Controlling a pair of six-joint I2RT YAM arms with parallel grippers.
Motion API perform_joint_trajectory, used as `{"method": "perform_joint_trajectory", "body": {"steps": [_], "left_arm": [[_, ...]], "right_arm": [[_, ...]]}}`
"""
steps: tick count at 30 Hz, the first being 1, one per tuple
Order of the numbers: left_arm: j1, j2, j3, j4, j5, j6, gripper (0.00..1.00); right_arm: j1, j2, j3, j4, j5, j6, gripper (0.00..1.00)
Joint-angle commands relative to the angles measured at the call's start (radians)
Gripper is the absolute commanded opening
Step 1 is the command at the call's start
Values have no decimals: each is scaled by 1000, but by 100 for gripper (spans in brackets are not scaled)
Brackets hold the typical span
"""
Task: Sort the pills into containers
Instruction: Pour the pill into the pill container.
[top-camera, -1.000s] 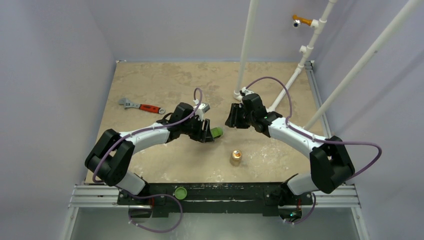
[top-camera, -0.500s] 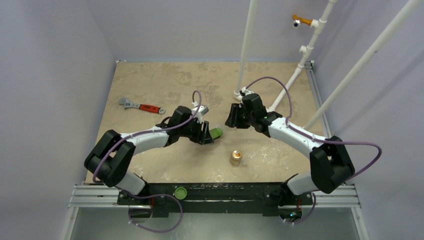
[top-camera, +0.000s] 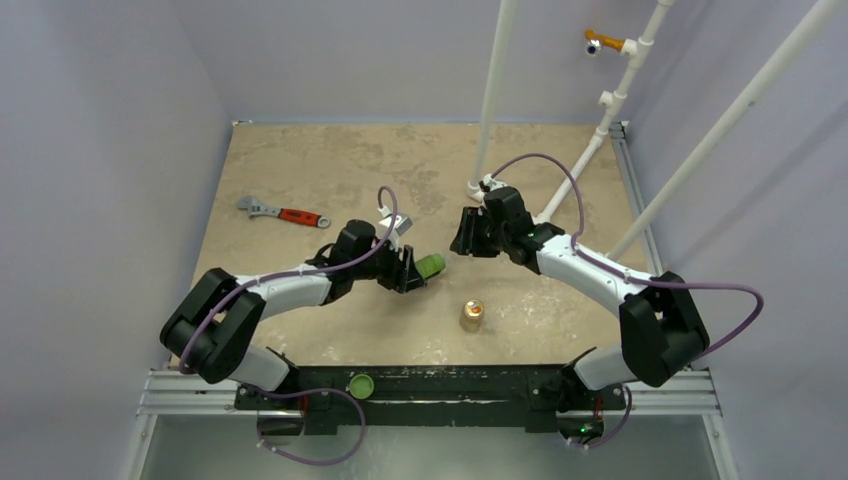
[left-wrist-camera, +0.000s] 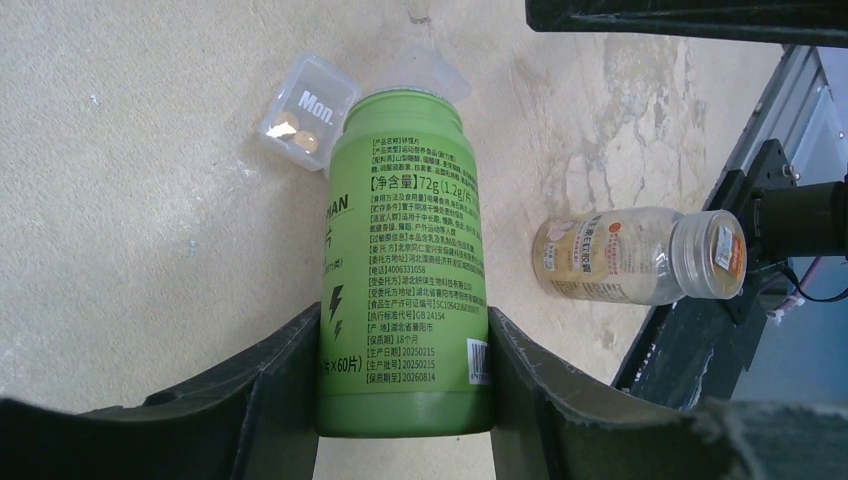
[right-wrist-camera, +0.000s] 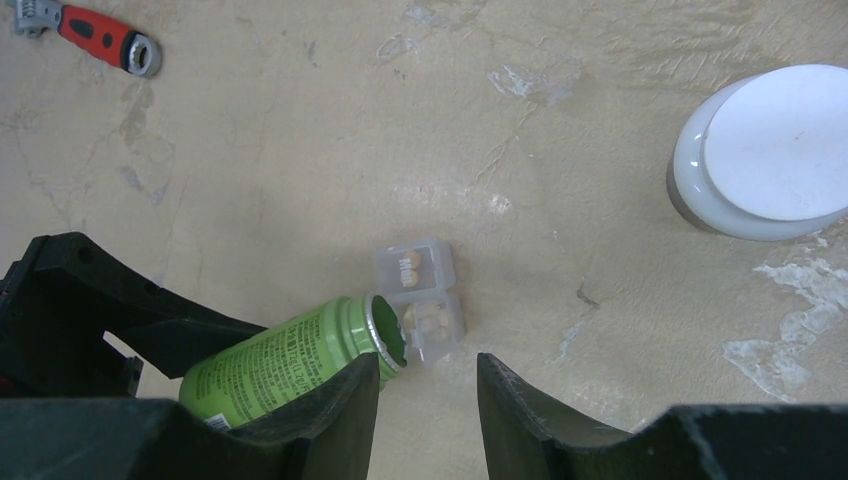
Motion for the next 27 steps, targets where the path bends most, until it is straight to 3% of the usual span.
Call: {"method": "perform_joint_trajectory", "body": {"steps": [1, 13, 22, 27], "left_arm": [[9, -41, -28, 134, 3, -1, 0], [9, -51, -123, 305, -1, -1, 0], [9, -143, -205, 411, -41, 14, 0], [9, -272, -228, 393, -84, 10, 0]], "right_arm": [[-1, 4, 47, 5, 4, -17, 41], [-1, -10, 61, -14, 4, -21, 41], [0, -31, 65, -29, 14, -8, 40], [0, -63, 84, -58, 38, 4, 40]]}}
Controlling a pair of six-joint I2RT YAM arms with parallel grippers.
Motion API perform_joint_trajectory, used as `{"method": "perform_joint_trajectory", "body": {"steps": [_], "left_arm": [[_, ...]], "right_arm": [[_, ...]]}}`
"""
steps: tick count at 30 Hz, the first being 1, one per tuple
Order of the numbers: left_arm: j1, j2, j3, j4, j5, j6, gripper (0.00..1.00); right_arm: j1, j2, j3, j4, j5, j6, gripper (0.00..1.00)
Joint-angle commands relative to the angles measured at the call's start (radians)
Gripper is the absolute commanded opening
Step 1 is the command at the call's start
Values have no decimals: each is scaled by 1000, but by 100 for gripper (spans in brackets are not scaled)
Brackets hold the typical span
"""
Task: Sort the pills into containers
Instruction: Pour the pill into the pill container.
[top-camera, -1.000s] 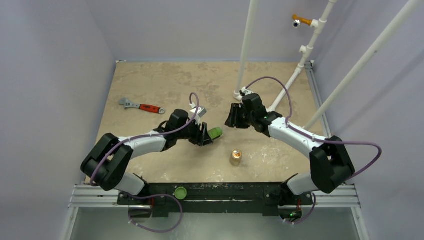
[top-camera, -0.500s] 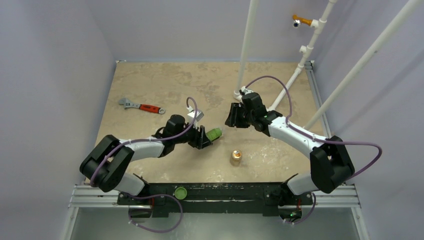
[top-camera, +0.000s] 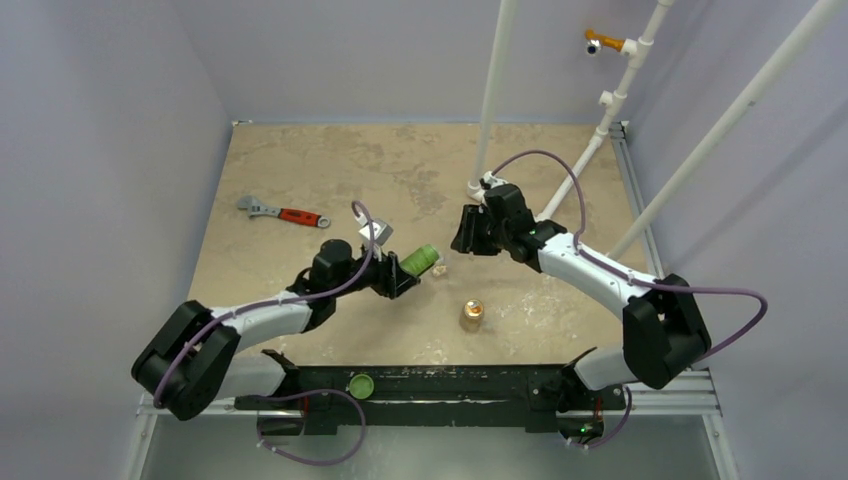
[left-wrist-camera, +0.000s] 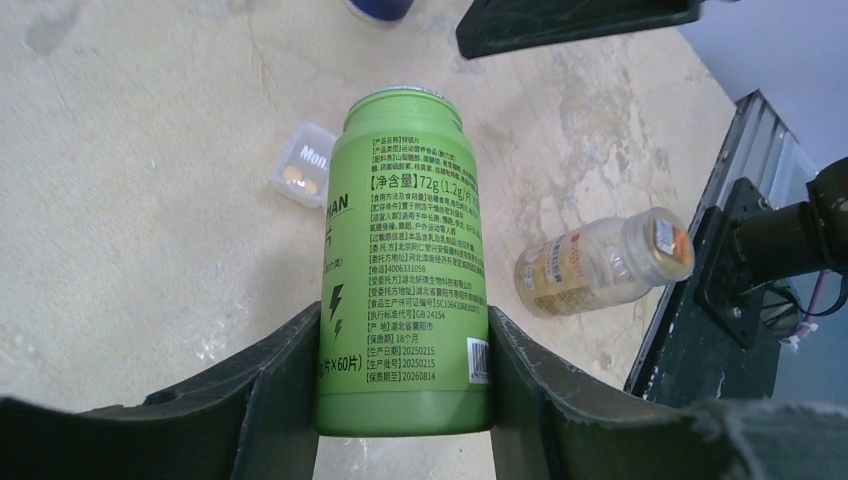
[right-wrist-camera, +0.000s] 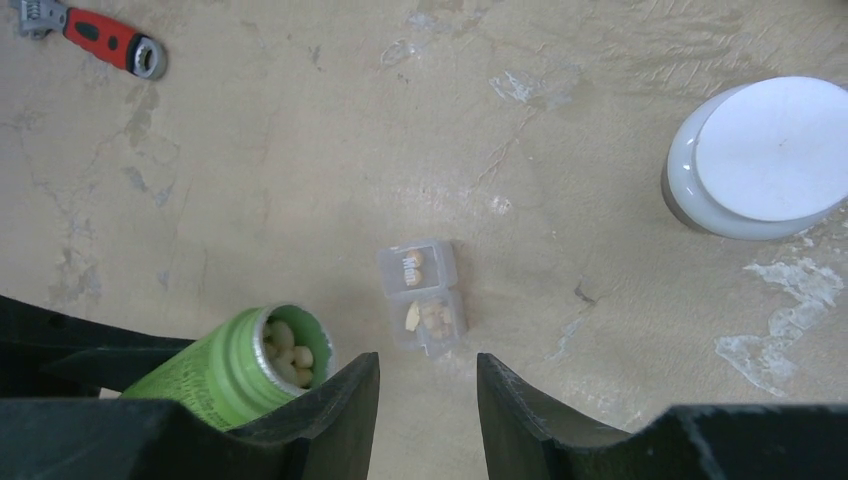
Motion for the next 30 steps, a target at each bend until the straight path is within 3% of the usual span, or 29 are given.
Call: {"method": "perform_joint_trajectory", "body": {"steps": [1, 9, 14, 24, 30], "left_arm": [[8, -150, -14, 76, -54, 11, 0], [9, -502, 2, 18, -227, 27, 0], [10, -708, 57, 51, -292, 85, 0], [9, -825, 67, 348, -296, 50, 0], [10, -869, 62, 344, -256, 30, 0]], "right_arm": [[0, -67, 68, -33, 42, 13, 40], [14, -139, 140, -101, 27, 9, 41], [203, -136, 184, -168, 130, -7, 44], [516, -40, 108, -103, 115, 29, 44], [578, -29, 114, -75, 144, 52, 45]]}}
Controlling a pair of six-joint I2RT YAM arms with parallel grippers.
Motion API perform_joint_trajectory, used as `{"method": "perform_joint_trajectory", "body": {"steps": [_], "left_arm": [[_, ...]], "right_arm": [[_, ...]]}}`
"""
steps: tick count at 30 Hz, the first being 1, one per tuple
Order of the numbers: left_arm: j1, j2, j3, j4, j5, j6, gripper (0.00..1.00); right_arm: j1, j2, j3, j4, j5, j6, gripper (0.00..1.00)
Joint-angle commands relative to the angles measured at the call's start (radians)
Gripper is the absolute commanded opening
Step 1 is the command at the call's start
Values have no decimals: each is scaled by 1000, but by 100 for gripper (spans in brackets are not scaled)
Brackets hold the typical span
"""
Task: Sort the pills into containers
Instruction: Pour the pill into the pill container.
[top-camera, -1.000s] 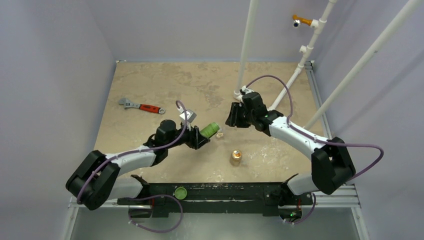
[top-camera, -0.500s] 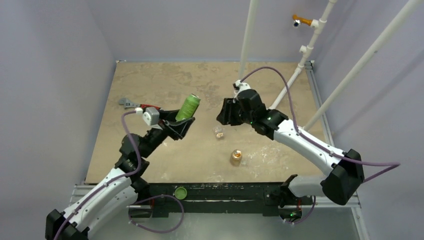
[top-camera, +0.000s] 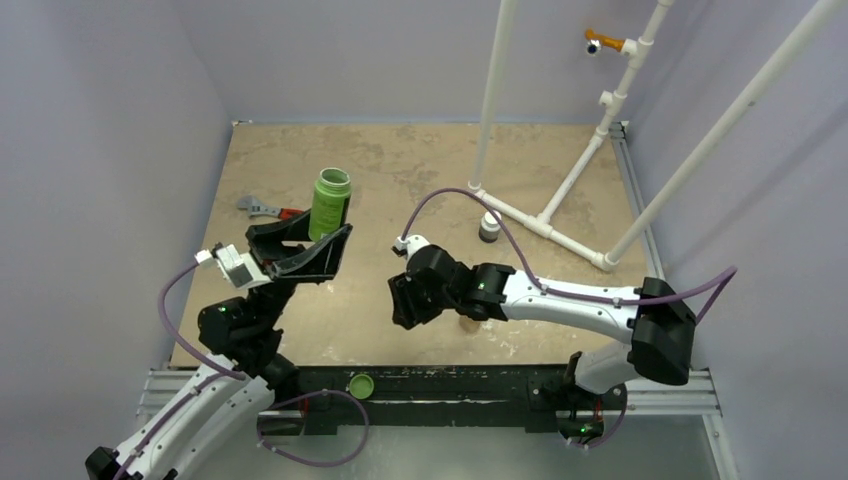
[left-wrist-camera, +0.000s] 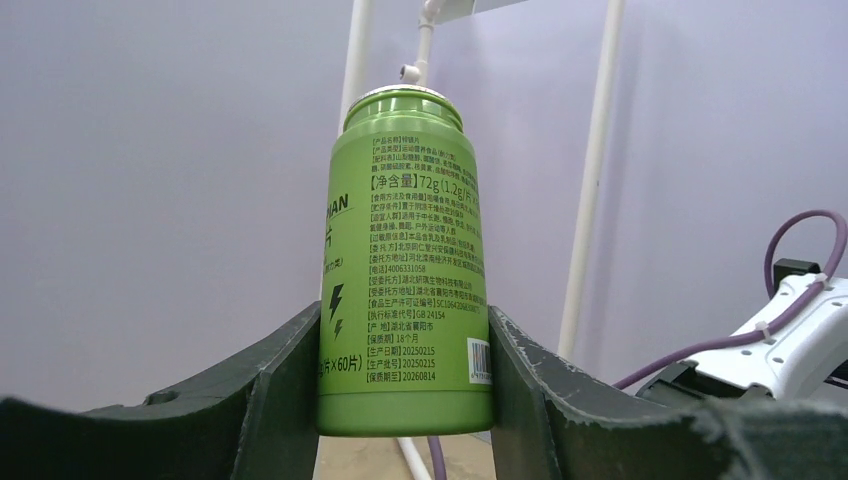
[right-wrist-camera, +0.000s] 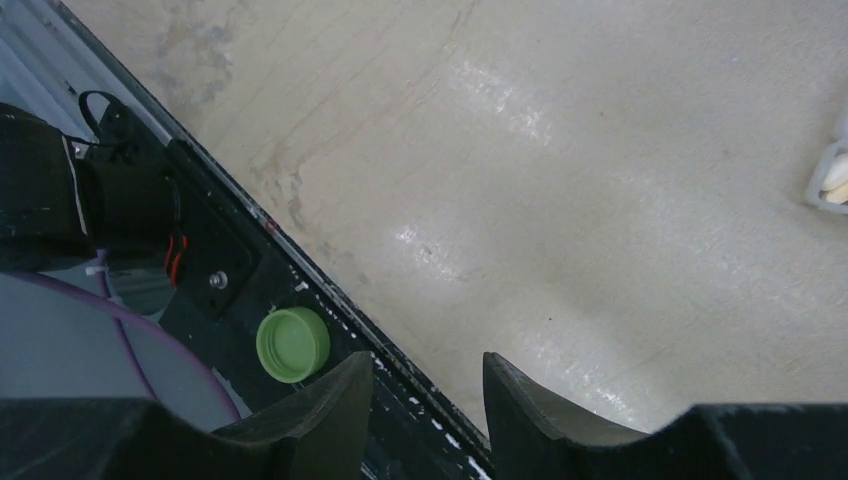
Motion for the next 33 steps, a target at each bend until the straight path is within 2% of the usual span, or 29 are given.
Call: {"method": "perform_joint_trajectory", "body": {"steps": [1, 4, 7, 12, 17, 20, 25, 30, 33], "left_arm": [[5, -59, 19, 61, 31, -8, 0], [4, -100, -15, 23, 59, 22, 0], [5, -100, -74, 70, 125, 15, 0], [5, -67, -164, 190, 176, -10, 0], [5, -21, -193, 210, 231, -7, 0], [4, 12, -203, 216, 259, -14, 0], [4, 61, -206, 227, 309, -31, 0], [4, 103, -187, 244, 347, -49, 0], [3, 114, -180, 240, 355, -52, 0]], "right_arm": [[7, -60, -4, 60, 60, 56, 46], [-4, -130, 26, 28, 122, 62, 51], [-49, -209, 64, -3, 114, 63, 60], [-191, -354, 119, 7, -79, 29, 80], [-196, -403, 242, -1, -189, -26, 94], [-197, -405, 270, 28, -260, -27, 98], [-197, -358, 307, 64, -340, -9, 99], [-196, -285, 319, 82, -368, 17, 99], [-196, -251, 322, 70, -333, 18, 98]]}}
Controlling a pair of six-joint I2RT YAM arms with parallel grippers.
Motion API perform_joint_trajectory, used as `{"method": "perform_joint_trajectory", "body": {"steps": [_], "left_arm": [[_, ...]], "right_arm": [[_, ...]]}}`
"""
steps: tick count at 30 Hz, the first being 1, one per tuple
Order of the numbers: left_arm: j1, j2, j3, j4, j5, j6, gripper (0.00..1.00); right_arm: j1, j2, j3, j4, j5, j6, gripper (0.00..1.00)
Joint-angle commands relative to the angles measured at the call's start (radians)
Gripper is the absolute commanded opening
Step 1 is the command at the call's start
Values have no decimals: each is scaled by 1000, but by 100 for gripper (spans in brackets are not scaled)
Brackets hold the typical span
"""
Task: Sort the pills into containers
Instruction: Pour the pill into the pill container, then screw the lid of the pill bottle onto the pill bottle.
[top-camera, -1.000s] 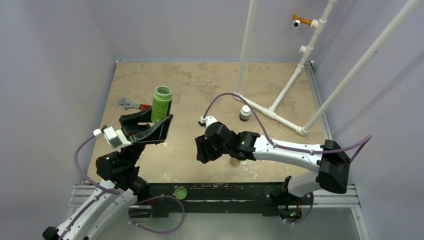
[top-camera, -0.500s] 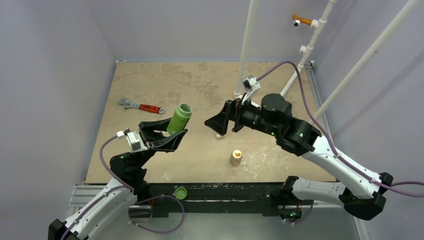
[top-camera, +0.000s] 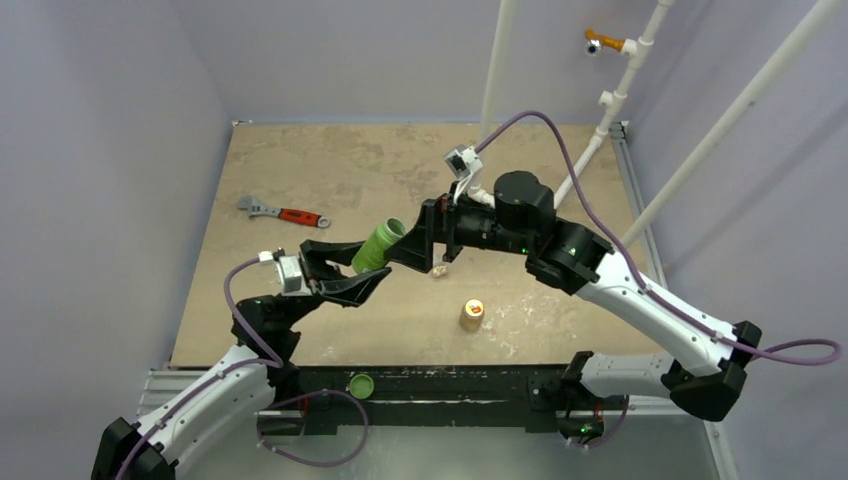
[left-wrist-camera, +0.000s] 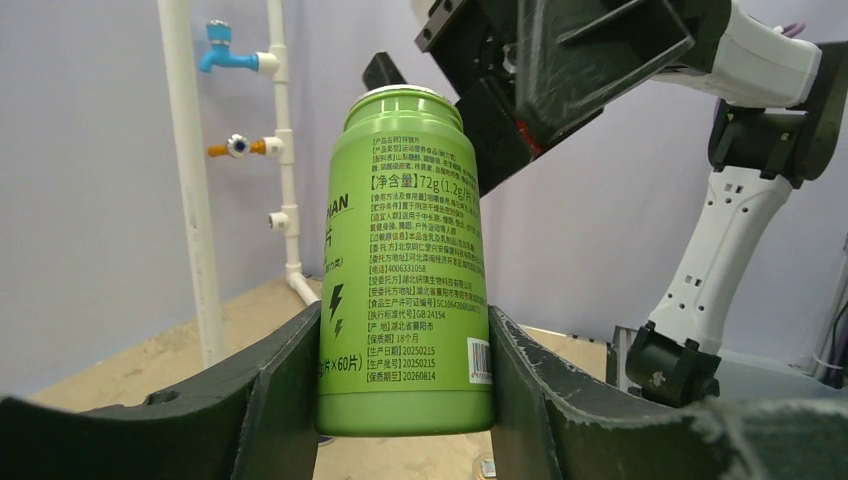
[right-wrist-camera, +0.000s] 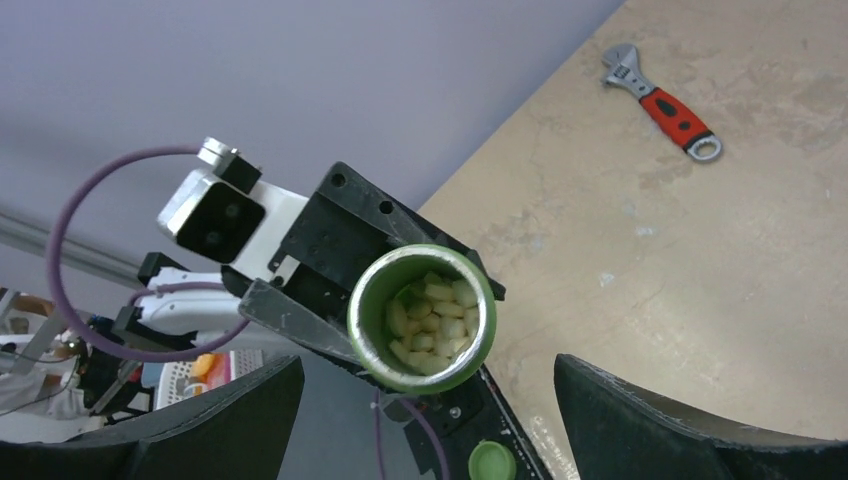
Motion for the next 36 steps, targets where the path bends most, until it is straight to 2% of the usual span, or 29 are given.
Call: {"method": "perform_joint_trajectory", "body": {"steps": [1, 5, 13, 22, 27, 30, 32, 34, 36], "left_arm": [[3, 13, 29, 76, 43, -23, 0], [4, 41, 34, 81, 60, -34, 0], [3, 72, 54, 60, 68, -41, 0], [3, 92, 64, 52, 66, -39, 0], [4, 104, 73, 30, 63, -40, 0], [3, 105, 97, -41, 60, -37, 0], [3, 97, 127, -143, 56, -36, 11], [4, 76, 172, -302, 40, -22, 37], [3, 49, 226, -494, -4, 4, 58]], "right_arm": [[3, 34, 35, 25, -14, 6, 97], [3, 47, 23, 32, 5, 13, 92], [5, 60, 5, 30, 5, 24, 73], [5, 74, -11, 23, -16, 29, 60], [5, 86, -7, 26, -35, 35, 40], [5, 91, -3, 26, -37, 39, 25], [5, 90, -2, 21, -25, 43, 14], [5, 90, -6, 17, -14, 52, 5], [5, 89, -10, 23, -10, 50, 2]]}}
